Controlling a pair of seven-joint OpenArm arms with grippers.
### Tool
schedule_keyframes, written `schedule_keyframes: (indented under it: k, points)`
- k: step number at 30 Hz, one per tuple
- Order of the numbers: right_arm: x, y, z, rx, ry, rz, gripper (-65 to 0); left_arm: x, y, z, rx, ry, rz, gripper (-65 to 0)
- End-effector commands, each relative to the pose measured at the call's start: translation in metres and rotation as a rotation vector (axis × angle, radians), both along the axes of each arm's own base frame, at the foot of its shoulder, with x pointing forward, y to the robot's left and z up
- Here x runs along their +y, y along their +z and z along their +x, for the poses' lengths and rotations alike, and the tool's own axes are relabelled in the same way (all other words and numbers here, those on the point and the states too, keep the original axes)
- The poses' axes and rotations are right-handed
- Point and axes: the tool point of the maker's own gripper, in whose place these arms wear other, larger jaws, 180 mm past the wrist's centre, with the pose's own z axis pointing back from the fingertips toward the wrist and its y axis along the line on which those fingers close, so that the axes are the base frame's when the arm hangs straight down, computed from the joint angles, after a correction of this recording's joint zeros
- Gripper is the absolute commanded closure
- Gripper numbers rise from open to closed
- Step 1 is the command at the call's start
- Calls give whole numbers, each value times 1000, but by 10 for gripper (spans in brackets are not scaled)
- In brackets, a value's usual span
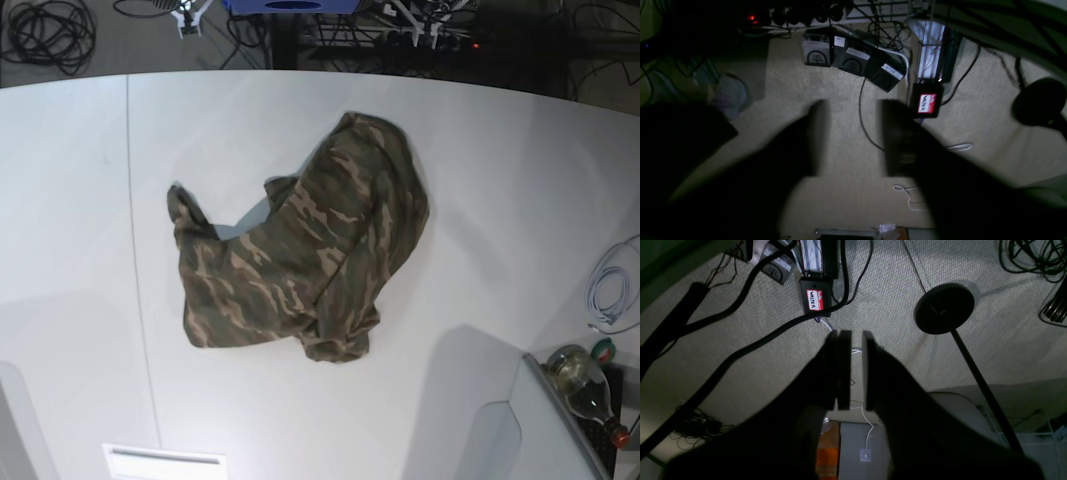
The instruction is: Layout the t-shirt on the table in an organized manner, then fold the t-shirt properly
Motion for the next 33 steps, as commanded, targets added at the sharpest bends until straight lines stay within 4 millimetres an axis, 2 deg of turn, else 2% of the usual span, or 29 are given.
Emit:
schedule_keyframes:
  k: [1,2,4,5,7,19,21,23,28,33]
  points:
    - [-3,0,1,-6,-5,-9,-56,3,1,-5,3,1,8,-339]
    - [-3,0,0,-5,-5,-9,-56,3,1,-5,2,4,8,-337]
    - [-3,0,1,-8,-5,-8,-56,3,1,-6,4,4,8,-270]
    - [-2,0,0,-6,-5,-7,-56,3,1,-6,4,4,8,-201]
    - [-2,0,0,-6,-5,-7,-56,3,1,-6,3,7,8,-7]
    - [-2,0,-1,-5,-4,-7,-53,3,1,-6,4,1,8,0]
    - [-2,0,1,-8,-2,-7,-12,3,1,-6,4,-2,7,0]
    - [-2,0,1,-8,-1,-7,0,4,1,-6,5,-10,8,0]
    - [-3,0,2,-8,3,-8,0,3,1,-20,26,-15,8,0]
    - [-2,0,2,-8,4,-8,0,3,1,-20,25,-13,8,0]
